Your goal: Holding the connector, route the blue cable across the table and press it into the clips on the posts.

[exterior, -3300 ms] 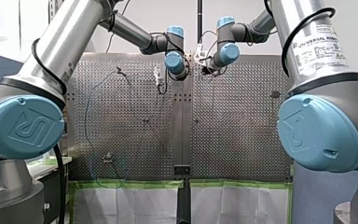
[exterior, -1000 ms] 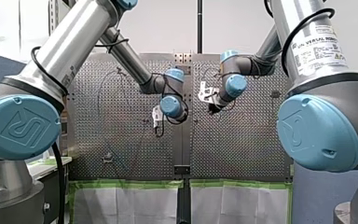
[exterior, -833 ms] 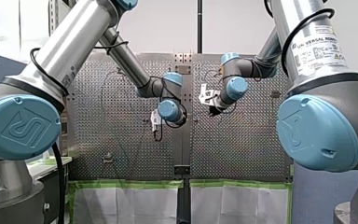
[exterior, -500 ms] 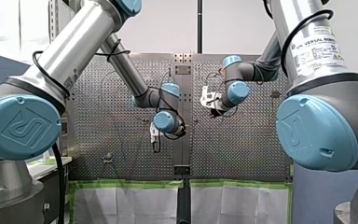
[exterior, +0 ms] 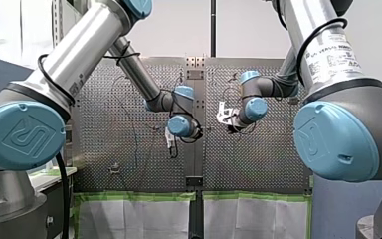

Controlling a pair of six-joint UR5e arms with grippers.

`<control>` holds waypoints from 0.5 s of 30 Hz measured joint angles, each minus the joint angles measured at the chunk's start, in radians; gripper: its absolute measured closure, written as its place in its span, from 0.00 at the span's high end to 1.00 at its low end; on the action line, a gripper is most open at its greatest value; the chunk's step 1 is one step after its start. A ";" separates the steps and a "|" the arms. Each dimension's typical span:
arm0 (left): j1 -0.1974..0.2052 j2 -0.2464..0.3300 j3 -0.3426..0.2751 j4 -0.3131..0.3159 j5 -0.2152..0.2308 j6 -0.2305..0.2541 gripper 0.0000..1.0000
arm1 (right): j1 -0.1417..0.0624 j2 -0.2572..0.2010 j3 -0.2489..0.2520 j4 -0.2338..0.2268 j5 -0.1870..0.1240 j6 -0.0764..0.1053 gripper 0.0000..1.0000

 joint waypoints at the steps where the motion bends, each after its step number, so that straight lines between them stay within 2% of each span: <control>1: 0.002 -0.004 0.008 -0.004 0.001 -0.002 0.00 | -0.003 0.001 -0.001 -0.003 -0.004 0.000 0.00; 9: 0.015 -0.060 0.079 -0.049 0.013 -0.007 0.00 | -0.032 0.013 -0.014 -0.025 -0.038 0.011 0.00; 15: 0.028 -0.083 0.124 -0.058 0.013 -0.007 0.00 | -0.049 0.034 -0.025 -0.029 -0.050 0.011 0.00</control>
